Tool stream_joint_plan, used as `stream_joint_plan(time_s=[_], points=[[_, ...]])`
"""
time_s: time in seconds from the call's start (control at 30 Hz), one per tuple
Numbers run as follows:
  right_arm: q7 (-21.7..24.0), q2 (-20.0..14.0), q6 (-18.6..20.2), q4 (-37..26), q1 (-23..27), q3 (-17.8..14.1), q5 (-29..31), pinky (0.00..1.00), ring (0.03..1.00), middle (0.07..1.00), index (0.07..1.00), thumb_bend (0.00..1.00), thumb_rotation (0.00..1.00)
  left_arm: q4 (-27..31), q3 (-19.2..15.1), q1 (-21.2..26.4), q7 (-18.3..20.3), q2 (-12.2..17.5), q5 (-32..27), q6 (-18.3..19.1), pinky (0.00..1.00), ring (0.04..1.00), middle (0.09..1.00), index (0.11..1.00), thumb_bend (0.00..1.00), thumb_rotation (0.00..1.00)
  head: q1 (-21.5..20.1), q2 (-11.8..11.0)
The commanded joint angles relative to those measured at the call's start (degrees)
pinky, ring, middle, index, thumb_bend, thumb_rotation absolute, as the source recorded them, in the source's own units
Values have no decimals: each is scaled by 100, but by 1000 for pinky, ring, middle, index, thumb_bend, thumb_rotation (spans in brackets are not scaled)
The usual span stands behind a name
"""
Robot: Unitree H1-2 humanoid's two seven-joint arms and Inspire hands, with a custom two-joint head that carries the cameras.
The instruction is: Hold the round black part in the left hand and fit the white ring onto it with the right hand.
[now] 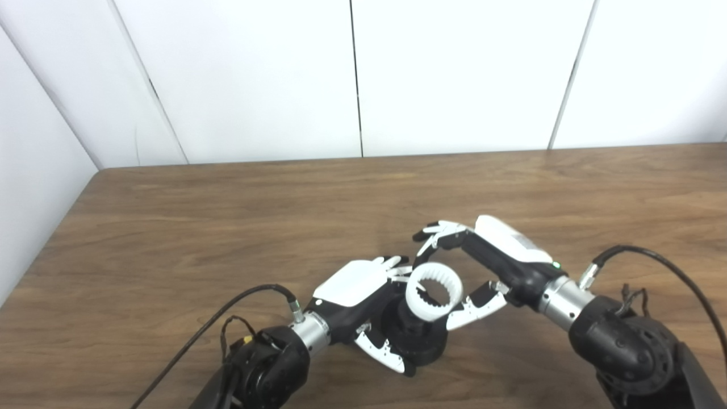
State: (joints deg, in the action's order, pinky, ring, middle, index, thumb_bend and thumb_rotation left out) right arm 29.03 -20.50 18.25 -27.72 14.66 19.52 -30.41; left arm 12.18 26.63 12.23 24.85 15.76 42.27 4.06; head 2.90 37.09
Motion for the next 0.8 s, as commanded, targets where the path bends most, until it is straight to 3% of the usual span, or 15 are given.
stream_joint_plan(time_s=[0.0, 0.77], points=[[-99, 45, -236, -69, 150, -15, -20, 806, 928, 849, 494, 519, 158, 52, -13, 94, 72, 47, 105, 52, 996, 1000, 934, 704, 916, 287, 2, 3], [-119, 274, -411, 128, 12, 306, -255, 832, 930, 849, 494, 517, 158, 70, -25, 81, 71, 8, 121, 71, 998, 1000, 928, 705, 916, 289, 14, 22]])
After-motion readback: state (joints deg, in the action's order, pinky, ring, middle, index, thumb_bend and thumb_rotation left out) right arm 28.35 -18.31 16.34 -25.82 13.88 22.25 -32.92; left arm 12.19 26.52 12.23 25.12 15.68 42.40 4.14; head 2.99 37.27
